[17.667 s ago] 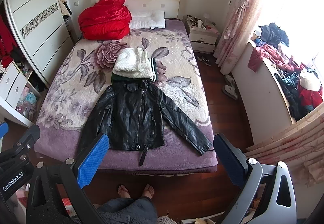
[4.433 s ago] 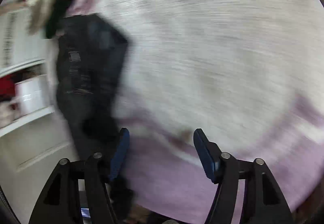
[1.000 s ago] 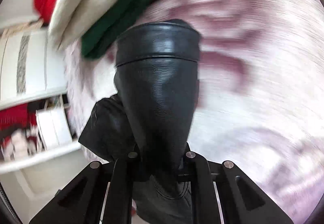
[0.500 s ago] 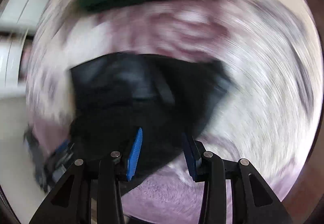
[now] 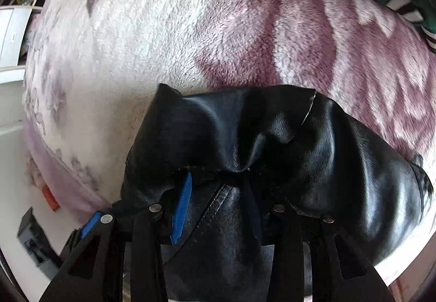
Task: Fold large clothes
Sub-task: 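Fold the jacket hem up toward the collar with both grippers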
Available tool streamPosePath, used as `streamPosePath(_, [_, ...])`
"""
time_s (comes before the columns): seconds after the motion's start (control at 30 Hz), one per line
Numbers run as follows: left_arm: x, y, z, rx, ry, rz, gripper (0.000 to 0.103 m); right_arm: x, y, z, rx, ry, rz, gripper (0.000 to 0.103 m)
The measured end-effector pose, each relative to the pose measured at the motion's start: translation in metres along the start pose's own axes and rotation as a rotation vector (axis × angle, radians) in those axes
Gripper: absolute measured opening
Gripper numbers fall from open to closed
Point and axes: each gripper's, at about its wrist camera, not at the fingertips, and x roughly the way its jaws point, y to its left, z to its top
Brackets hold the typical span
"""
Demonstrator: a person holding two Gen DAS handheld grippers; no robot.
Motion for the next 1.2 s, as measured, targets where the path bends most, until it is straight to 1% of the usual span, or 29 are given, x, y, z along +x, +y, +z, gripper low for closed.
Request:
streamPosePath(0.03, [0.000,0.001,-0.001,0.001,-0.003,0.000,0.088,-0.009,0.002,-0.009,-0.021,-0.004,-0.016,0.041])
streamPosePath(0.07, [-0.001,0.002,-0.002,0.003,-0.009,0.003,0.088,-0.015,0.000,-0.013,-0.038,-0.001,-0.016,0.041])
streamPosePath(0.17, [0.000,0.004,-0.005,0.003,-0.013,0.004,0.088,-0.026,0.006,-0.044,-0.122,0.030,-0.009,0.041])
streamPosePath(0.2, [0.001,0.003,-0.007,0.005,-0.013,0.006,0.088,-0.021,0.007,-0.054,-0.148,0.049,-0.037,0.041])
streamPosePath(0.27, [0.003,0.003,-0.007,0.012,-0.011,0.009,0.088,0.001,0.001,-0.068,-0.170,0.080,-0.130,0.041])
streamPosePath(0.37, [0.003,-0.001,-0.012,0.039,-0.018,0.035,0.088,0.025,-0.005,-0.073,-0.168,0.047,-0.151,0.041])
streamPosePath(0.43, [-0.002,-0.005,-0.014,0.050,-0.029,0.061,0.088,0.029,0.003,-0.070,-0.177,0.047,-0.201,0.042])
streamPosePath(0.5, [-0.009,-0.007,-0.018,0.054,-0.048,0.077,0.088,0.028,0.006,-0.068,-0.166,0.058,-0.212,0.042])
streamPosePath(0.6, [-0.021,-0.011,-0.026,0.059,-0.073,0.097,0.088,0.023,-0.002,-0.069,-0.155,0.044,-0.165,0.042])
streamPosePath(0.7, [-0.036,-0.018,-0.035,0.075,-0.097,0.105,0.088,0.007,-0.012,-0.074,-0.146,0.017,-0.113,0.042])
streamPosePath(0.73, [-0.039,-0.020,-0.038,0.080,-0.099,0.102,0.088,-0.002,-0.027,-0.074,-0.131,0.005,-0.089,0.042])
streamPosePath(0.77, [-0.043,-0.023,-0.041,0.084,-0.100,0.097,0.088,-0.010,-0.034,-0.078,-0.117,-0.008,-0.075,0.042])
streamPosePath(0.87, [-0.049,-0.037,-0.049,0.100,-0.096,0.072,0.088,-0.045,-0.068,-0.097,-0.023,-0.092,0.015,0.044])
streamPosePath(0.9, [-0.048,-0.041,-0.050,0.106,-0.091,0.068,0.088,-0.055,-0.080,-0.104,0.008,-0.123,0.046,0.051])
streamPosePath(0.93, [-0.046,-0.046,-0.050,0.112,-0.085,0.064,0.088,-0.069,-0.100,-0.114,0.054,-0.176,0.097,0.058])
streamPosePath(0.97, [-0.042,-0.054,-0.051,0.122,-0.072,0.056,0.088,-0.076,-0.115,-0.122,0.081,-0.204,0.117,0.076])
streamPosePath(1.0, [-0.038,-0.060,-0.051,0.121,-0.060,0.046,0.088,-0.082,-0.133,-0.130,0.115,-0.238,0.138,0.089])
streamPosePath(1.03, [-0.034,-0.064,-0.052,0.117,-0.056,0.040,0.088,-0.086,-0.158,-0.139,0.150,-0.270,0.165,0.091])
streamPosePath(1.07, [-0.028,-0.069,-0.051,0.115,-0.045,0.031,0.088,-0.085,-0.173,-0.143,0.173,-0.277,0.176,0.091])
streamPosePath(1.1, [-0.021,-0.068,-0.047,0.116,-0.032,0.031,0.088,-0.080,-0.197,-0.146,0.211,-0.276,0.189,0.091])
streamPosePath(1.13, [-0.011,-0.072,-0.045,0.120,-0.016,0.044,0.088,-0.074,-0.211,-0.148,0.233,-0.268,0.208,0.091])
streamPosePath(1.17, [-0.004,-0.071,-0.044,0.120,-0.007,0.049,0.088,-0.064,-0.232,-0.147,0.268,-0.258,0.238,0.091])
streamPosePath(1.2, [0.003,-0.071,-0.043,0.119,0.002,0.051,0.088,-0.051,-0.252,-0.144,0.308,-0.245,0.285,0.091])
